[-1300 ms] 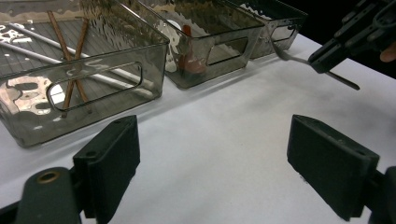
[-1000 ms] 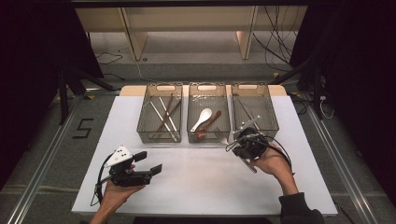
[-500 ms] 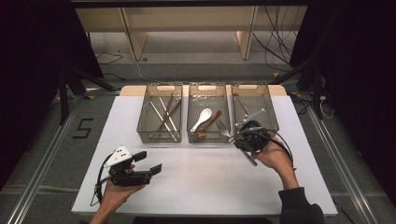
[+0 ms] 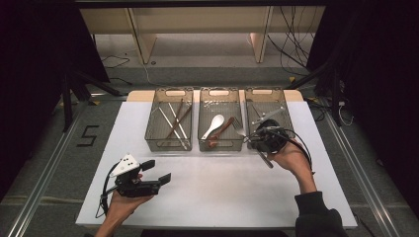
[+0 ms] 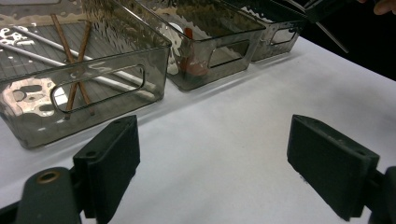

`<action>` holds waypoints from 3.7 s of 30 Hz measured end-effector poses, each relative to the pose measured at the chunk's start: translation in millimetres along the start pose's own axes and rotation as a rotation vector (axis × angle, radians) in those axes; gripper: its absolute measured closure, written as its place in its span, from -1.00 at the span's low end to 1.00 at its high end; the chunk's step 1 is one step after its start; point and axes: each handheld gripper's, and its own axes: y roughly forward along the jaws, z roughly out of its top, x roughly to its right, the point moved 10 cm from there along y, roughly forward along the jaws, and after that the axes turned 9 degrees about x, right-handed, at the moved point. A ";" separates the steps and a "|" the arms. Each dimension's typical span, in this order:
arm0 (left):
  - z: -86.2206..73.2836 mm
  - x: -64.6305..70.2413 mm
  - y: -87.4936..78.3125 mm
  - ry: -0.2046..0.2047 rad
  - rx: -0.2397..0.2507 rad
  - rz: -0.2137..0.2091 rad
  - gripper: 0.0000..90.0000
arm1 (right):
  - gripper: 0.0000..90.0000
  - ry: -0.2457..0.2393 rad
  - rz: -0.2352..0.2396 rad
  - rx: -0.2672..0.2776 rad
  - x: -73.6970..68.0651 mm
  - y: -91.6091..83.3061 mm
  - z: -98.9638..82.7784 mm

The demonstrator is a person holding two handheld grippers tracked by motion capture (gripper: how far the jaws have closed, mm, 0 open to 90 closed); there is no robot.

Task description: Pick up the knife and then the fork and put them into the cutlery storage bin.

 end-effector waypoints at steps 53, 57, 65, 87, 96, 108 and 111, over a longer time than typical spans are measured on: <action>0.3 -0.1 0.1 0.000 0.001 -0.004 -0.63 | 0.89 0.075 -0.244 0.027 109.5 14.1 34.6; 0.2 0.0 0.2 0.000 0.002 -0.004 -0.63 | 0.89 0.080 -0.259 0.030 114.0 18.0 34.5; 0.1 0.3 0.2 0.002 0.000 -0.006 -0.63 | 0.89 0.084 -0.284 0.037 120.6 22.1 34.5; -0.1 0.5 0.1 0.004 -0.001 -0.004 -0.63 | 0.88 0.079 -0.298 0.029 124.5 37.1 15.7; -0.2 1.0 0.1 0.004 -0.002 -0.008 -0.63 | 0.59 0.098 -0.298 0.018 124.2 38.8 13.3; -0.5 0.8 0.4 0.003 -0.003 -0.007 -0.63 | 0.16 0.154 -0.226 0.079 106.3 31.0 20.3; -0.7 0.8 0.6 0.003 -0.003 -0.007 -0.63 | 0.07 0.184 -0.193 0.113 97.6 27.6 22.5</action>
